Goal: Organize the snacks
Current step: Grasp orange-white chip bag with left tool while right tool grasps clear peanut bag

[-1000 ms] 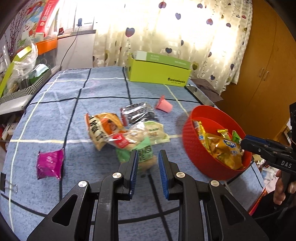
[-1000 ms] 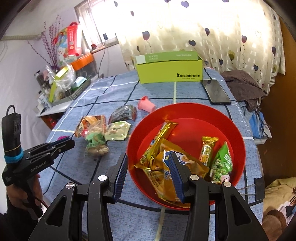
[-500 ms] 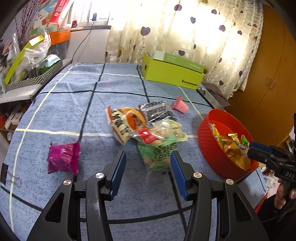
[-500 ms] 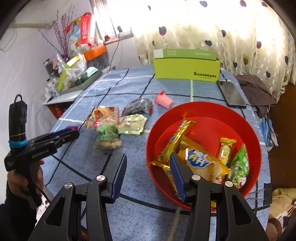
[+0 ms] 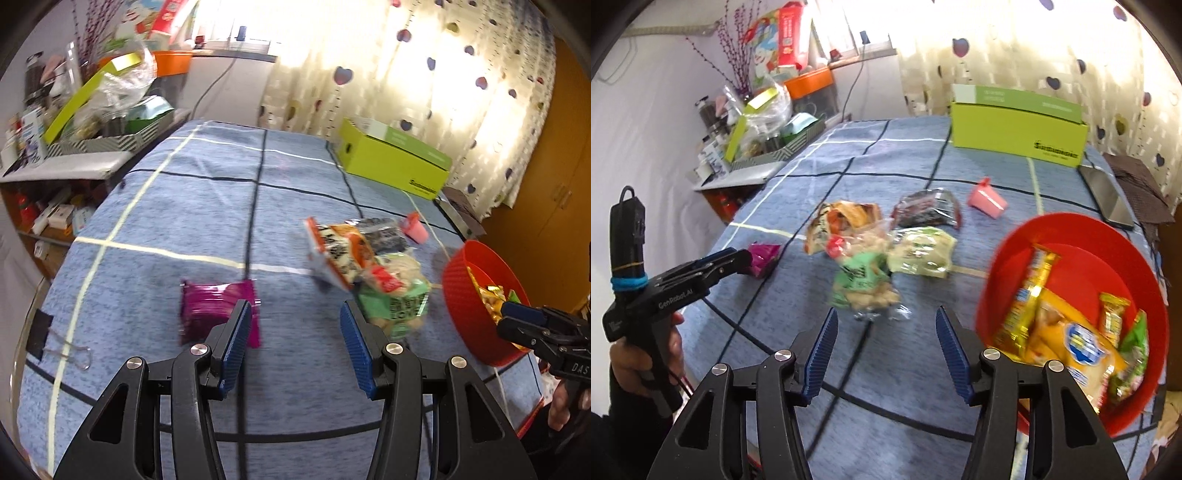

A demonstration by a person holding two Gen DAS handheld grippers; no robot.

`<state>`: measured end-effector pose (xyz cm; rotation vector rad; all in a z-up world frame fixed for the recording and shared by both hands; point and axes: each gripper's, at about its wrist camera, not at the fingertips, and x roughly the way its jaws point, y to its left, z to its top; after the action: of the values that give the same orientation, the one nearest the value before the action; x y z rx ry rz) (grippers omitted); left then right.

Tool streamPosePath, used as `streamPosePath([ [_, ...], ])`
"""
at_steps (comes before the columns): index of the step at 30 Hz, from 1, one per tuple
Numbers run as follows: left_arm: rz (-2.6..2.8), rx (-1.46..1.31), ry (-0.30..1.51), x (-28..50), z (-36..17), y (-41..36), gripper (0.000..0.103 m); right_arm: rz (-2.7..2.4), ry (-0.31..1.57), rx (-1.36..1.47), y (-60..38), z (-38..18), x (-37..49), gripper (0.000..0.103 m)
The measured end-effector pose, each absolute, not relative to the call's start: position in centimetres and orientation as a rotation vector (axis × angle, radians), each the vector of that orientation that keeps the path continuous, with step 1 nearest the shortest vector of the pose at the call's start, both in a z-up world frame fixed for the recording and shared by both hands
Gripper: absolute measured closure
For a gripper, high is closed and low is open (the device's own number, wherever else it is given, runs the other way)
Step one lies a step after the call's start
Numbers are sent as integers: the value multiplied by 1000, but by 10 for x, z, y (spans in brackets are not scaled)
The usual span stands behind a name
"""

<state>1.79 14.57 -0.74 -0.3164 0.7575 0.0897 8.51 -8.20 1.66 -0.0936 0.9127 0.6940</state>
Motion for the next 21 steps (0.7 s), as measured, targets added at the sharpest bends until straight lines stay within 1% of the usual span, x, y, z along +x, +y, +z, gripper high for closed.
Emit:
streamPosePath([
  [12,172,-336,746,12,-17,187,52,726,958,-115,-28,-9,110,45],
  [21,94,-291,730,29,-9,173,52,650,1009,-166,-16,-31,128,45],
])
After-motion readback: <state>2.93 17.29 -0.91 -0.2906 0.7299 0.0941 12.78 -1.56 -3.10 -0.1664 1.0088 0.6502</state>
